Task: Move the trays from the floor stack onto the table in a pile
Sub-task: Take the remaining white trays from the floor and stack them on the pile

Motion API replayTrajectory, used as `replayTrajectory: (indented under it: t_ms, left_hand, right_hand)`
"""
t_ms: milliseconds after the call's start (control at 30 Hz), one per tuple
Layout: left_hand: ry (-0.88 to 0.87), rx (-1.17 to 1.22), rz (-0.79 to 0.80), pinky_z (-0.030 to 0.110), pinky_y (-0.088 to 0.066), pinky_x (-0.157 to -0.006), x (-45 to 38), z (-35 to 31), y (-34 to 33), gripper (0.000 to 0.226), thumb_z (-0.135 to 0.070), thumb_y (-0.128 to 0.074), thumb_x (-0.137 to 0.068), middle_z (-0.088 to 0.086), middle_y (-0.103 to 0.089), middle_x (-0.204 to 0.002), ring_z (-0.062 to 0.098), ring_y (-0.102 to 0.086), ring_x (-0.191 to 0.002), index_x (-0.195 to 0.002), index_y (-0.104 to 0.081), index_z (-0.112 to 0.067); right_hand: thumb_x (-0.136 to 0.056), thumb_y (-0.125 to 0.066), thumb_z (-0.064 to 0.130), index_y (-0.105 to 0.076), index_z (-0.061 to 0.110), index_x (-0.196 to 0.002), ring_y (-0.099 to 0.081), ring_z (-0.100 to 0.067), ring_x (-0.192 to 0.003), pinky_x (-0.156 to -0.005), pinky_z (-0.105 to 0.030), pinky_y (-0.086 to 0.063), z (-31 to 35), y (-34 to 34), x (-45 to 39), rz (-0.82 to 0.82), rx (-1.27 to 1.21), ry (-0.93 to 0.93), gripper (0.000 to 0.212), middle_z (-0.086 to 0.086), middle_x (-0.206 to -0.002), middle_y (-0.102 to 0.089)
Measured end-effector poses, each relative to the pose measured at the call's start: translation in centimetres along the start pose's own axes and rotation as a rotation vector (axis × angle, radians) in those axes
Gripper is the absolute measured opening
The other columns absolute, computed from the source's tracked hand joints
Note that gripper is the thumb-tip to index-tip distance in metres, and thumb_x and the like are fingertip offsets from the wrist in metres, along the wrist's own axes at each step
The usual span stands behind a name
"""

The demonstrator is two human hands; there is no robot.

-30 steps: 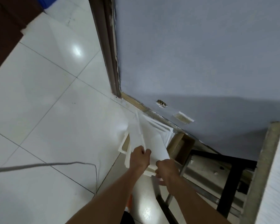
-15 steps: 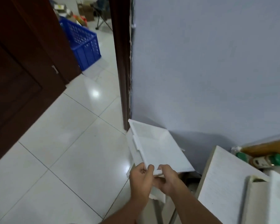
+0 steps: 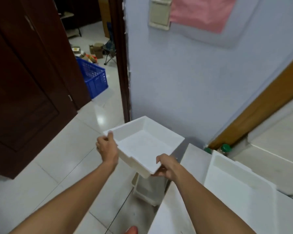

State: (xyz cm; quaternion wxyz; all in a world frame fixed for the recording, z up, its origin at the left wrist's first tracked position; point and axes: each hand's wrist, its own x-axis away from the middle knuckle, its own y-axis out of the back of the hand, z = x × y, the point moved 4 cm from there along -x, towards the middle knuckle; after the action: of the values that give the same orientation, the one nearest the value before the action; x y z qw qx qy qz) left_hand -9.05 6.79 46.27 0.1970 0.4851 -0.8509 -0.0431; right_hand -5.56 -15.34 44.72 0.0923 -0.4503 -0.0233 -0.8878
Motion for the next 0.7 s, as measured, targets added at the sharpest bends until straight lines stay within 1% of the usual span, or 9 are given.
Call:
replayTrajectory:
  t_ms: [67,133,200,267,367,433,533,600,700]
  left_hand:
    - [0.005,0.089,-0.031,0.044,-0.043,-0.096,0.7,-1.3,1.4,0.044,-0.04,-0.044,-0.09,0.016,-0.057,-0.116,0.03,-0.054,-0.106,-0.114,-0.053,-0.004]
    - [0.065,0.193,0.011,0.042,-0.045,-0.09,1.4,-2.0,2.6,0.045,-0.042,-0.045,-0.086,0.013,-0.058,-0.107,0.026,-0.055,-0.097,-0.111,-0.056,-0.008]
    - [0.134,0.189,0.224,0.041,-0.046,-0.085,2.9,-2.8,2.5,0.041,-0.041,-0.044,-0.086,0.011,-0.061,-0.104,0.028,-0.057,-0.094,-0.105,-0.06,-0.008]
    - [0.155,0.04,0.498,0.04,-0.048,-0.08,5.0,-3.7,1.4,0.035,-0.035,-0.048,-0.088,0.014,-0.064,-0.101,0.03,-0.06,-0.089,-0.1,-0.063,-0.007]
    - [0.119,-0.203,0.764,0.034,-0.054,-0.065,9.6,-4.4,-0.4,0.022,-0.022,-0.06,-0.087,0.019,-0.067,-0.099,0.034,-0.063,-0.081,-0.1,-0.067,-0.006]
    - [-0.021,-0.356,0.822,0.033,-0.051,-0.072,12.5,-4.5,-1.7,0.026,-0.009,-0.066,-0.081,0.016,-0.068,-0.105,0.033,-0.063,-0.089,-0.107,-0.069,-0.007]
    - [-0.242,-0.477,0.872,0.026,-0.045,-0.064,17.7,-4.4,-3.9,0.035,0.007,-0.064,-0.076,0.012,-0.068,-0.1,0.022,-0.06,-0.079,-0.107,-0.067,-0.007]
    - [-0.334,-0.53,0.885,0.023,-0.042,-0.062,20.7,-3.9,-5.7,0.034,0.009,-0.062,-0.076,0.011,-0.066,-0.097,0.021,-0.057,-0.078,-0.107,-0.065,-0.005]
    - [-0.393,-0.562,0.874,0.028,-0.042,-0.063,24.1,-2.2,-8.5,0.02,0.002,-0.063,-0.08,0.012,-0.064,-0.092,0.024,-0.056,-0.078,-0.1,-0.062,-0.002]
  right_hand:
    - [-0.078,-0.043,-0.012,-0.054,-0.001,-0.115,-0.066,-0.032,-0.076,-0.073,-0.055,-0.058,-0.3,1.4,2.7,0.002,0.009,0.034,0.04,-0.017,-0.092,-0.066]
    - [-0.076,-0.044,-0.012,-0.052,-0.001,-0.12,-0.066,-0.031,-0.073,-0.062,-0.047,-0.06,-0.8,3.4,5.3,-0.004,0.001,0.063,0.046,-0.018,-0.095,-0.066]
    - [-0.073,-0.044,-0.011,-0.052,0.003,-0.124,-0.066,-0.03,-0.08,-0.062,-0.043,-0.06,-1.3,6.0,7.5,-0.016,0.018,0.113,0.053,-0.017,-0.107,-0.067]
    - [-0.073,-0.043,-0.01,-0.051,0.009,-0.127,-0.064,-0.031,-0.093,-0.075,-0.045,-0.06,-1.9,8.9,9.3,-0.036,0.052,0.15,0.057,-0.014,-0.116,-0.065]
    - [-0.077,-0.042,-0.009,-0.05,0.015,-0.125,-0.061,-0.029,-0.098,-0.084,-0.044,-0.057,-3.3,13.3,11.7,-0.073,0.044,0.199,0.055,-0.01,-0.116,-0.063]
    - [-0.079,-0.041,-0.009,-0.049,0.018,-0.122,-0.061,-0.022,-0.087,-0.079,-0.04,-0.055,-4.2,16.3,13.5,-0.116,0.025,0.222,0.052,-0.003,-0.104,-0.063]
    - [-0.082,-0.04,-0.01,-0.047,0.016,-0.124,-0.057,-0.017,-0.078,-0.062,-0.029,-0.052,-5.6,20.8,15.9,-0.214,0.003,0.238,0.049,0.0,-0.095,-0.059]
    - [-0.083,-0.04,-0.01,-0.044,0.017,-0.124,-0.055,-0.018,-0.079,-0.057,-0.026,-0.047,-6.5,23.9,16.8,-0.288,-0.009,0.243,0.049,-0.004,-0.103,-0.058]
    - [-0.079,-0.042,-0.01,-0.043,0.013,-0.13,-0.058,-0.024,-0.089,-0.065,-0.027,-0.049,-8.2,28.0,17.5,-0.376,-0.002,0.243,0.056,-0.008,-0.123,-0.056]
